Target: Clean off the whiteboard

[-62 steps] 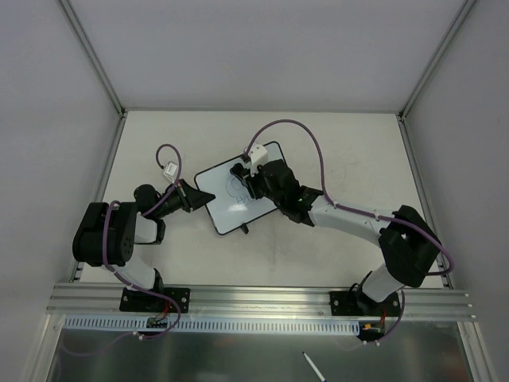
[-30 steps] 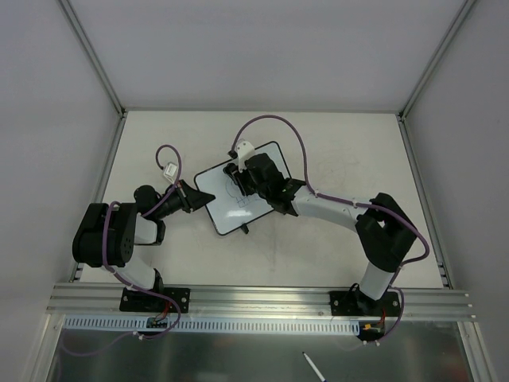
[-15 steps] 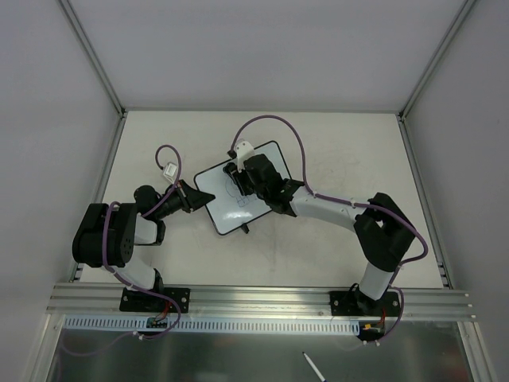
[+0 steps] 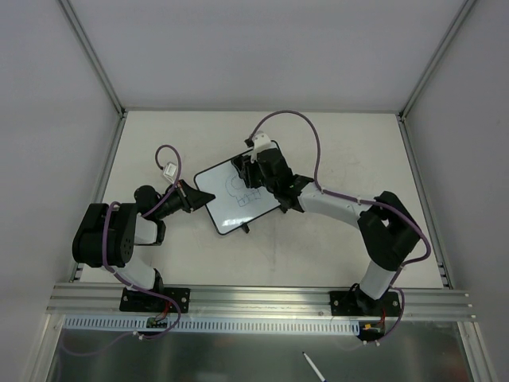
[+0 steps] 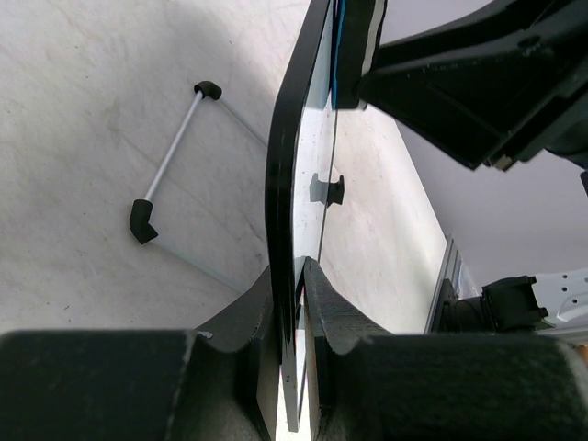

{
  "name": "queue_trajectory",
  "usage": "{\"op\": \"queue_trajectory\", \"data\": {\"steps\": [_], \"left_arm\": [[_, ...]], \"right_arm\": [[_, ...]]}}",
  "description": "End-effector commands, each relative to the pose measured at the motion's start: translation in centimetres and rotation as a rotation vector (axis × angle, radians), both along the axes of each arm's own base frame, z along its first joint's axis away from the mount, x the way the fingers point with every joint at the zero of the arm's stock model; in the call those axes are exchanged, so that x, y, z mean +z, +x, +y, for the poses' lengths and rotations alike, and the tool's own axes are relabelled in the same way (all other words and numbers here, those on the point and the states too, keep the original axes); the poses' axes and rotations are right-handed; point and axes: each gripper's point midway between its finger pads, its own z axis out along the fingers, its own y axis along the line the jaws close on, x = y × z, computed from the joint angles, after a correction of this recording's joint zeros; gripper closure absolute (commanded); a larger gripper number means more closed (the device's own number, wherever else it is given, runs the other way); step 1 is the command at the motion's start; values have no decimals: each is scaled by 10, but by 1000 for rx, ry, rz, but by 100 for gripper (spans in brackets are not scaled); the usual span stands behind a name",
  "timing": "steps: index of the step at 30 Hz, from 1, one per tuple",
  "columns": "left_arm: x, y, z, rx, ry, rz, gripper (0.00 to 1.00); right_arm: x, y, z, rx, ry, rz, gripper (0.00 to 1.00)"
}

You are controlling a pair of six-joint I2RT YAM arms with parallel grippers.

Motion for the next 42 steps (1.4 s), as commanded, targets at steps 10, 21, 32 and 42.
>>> {"op": "queue_trajectory", "data": {"steps": [10,21,32,42], "left_arm": [[36,4,3,5,33,-268,100],[36,4,3,4,32,-267,100],[35,6,4,7,31,-263,100],[36,6,3,5,30,-265,100]], "right_arm": [[-43,35,-128,-458,-77,66,100],[-57,31,-151,-532,-59,121,100],[-33,27,-93,-311,-49,101,100],[-20,-14,-7,1,-181,3,100]]}}
